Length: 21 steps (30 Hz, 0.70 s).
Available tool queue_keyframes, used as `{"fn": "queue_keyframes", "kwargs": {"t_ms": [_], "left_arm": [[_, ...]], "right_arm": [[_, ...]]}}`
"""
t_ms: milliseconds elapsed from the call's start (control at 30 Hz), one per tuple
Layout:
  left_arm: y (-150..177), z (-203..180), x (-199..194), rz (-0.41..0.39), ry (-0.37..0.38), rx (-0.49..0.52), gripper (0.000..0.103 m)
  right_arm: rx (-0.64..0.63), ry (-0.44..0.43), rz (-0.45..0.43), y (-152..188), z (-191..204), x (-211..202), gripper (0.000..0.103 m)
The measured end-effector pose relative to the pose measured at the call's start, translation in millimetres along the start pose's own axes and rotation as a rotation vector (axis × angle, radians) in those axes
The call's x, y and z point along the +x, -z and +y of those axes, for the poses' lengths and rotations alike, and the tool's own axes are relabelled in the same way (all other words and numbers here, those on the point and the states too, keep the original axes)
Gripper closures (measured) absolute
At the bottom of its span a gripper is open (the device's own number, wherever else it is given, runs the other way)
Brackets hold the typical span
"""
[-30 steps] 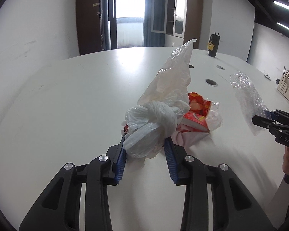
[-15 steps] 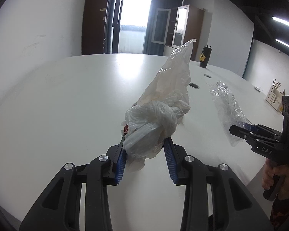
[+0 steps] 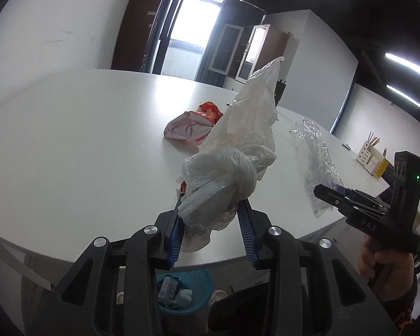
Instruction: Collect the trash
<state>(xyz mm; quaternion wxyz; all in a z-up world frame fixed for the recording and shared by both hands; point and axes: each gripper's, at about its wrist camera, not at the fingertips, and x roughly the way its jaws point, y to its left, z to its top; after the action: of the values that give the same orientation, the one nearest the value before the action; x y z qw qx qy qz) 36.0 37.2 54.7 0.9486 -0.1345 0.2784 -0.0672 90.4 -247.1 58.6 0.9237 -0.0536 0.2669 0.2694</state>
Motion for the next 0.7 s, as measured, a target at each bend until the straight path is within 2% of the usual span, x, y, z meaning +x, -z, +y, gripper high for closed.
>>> {"fn": "queue_keyframes", "kwargs": {"t_ms": [67, 333, 467, 700], "left_arm": [[7, -5, -12, -0.009, 0.011, -0.002, 0.068], [27, -23, -39, -0.023, -0.010, 0.062, 0.068], [40, -25, -55, -0.031, -0.055, 0.122, 0.068], [61, -22, -71, 0.004, -0.030, 0.121, 0.068]], "right_arm": [[-0.043, 0.023, -0.011, 7, 9, -10, 0.063], [-0.056, -0.027, -0.013, 36, 27, -38, 0.063], [-0.070, -0.025, -0.010, 47, 28, -50, 0.063], [-0.076, -0.016, 0.005, 67, 24, -66, 0.063]]}}
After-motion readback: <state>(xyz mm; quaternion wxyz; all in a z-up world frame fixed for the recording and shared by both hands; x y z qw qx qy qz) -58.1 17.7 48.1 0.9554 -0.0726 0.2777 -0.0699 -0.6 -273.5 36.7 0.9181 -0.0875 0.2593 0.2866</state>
